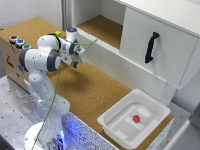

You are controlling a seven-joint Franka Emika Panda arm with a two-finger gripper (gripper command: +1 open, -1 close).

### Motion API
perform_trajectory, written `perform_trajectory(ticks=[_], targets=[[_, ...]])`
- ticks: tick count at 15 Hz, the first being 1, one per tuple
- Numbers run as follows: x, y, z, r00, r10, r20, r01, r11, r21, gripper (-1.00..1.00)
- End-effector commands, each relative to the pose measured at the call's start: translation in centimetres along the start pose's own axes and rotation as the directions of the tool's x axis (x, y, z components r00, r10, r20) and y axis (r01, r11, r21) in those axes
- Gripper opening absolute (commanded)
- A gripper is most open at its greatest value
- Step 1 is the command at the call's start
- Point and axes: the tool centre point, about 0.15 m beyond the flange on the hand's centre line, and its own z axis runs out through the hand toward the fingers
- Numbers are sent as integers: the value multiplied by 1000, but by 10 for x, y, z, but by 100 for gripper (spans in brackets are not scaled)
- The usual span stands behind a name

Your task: Push the purple block towards the right

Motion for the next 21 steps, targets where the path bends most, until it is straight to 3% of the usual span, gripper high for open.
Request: perform_trajectory(ticks=[1,4,5,9,13,14,19,21], targets=[[13,5,31,1000,-12,16,11,999,34,-100],[14,-3,40,999,-2,45,1,1000,23,-100],[14,-2,37,998,29,48,-30,999,15,100],[11,-2,0,997,69,17,-69,998,11,100],[10,-5,-31,998,58,9,-59,997,46,100],[11,-5,-35,999,46,20,-47,997,64,100],[11,-21,-57,990,-116,78,91,959,268,100],[5,-34,-49,975,-201,91,167,942,291,100]])
